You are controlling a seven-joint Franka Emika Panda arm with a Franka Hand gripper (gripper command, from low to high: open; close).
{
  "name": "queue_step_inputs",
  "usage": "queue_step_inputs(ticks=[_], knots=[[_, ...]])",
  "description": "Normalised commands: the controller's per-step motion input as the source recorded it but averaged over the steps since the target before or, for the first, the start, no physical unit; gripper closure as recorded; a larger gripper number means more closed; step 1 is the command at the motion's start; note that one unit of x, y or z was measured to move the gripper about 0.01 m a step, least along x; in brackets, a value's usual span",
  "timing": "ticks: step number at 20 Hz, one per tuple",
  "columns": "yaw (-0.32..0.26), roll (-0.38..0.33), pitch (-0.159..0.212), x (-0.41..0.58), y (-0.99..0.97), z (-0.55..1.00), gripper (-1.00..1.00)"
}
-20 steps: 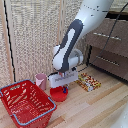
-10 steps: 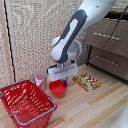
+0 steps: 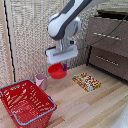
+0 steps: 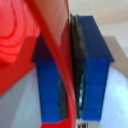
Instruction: Move your gripper in the direction of the red bowl and clutch it softly. Cautiously raise the red bowl up from the surface. Hover the red bowl above the basket and gently bring it down inside. Let go of the gripper's grasp when the red bowl is within the basket.
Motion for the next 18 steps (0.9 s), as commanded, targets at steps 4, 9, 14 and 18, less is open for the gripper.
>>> queue_step_inputs(ticks=[4,9,14,18], knots=[[0.063,0.0,0.106,0.243,0.3,0.8,1.0],[0.062,0.0,0.044,0.113,0.58,0.6,1.0],[0.04,0.0,0.019,0.034,0.78,0.36,1.0],[0.006,0.0,-0.003,-0.032,0.88,0.08,1.0]])
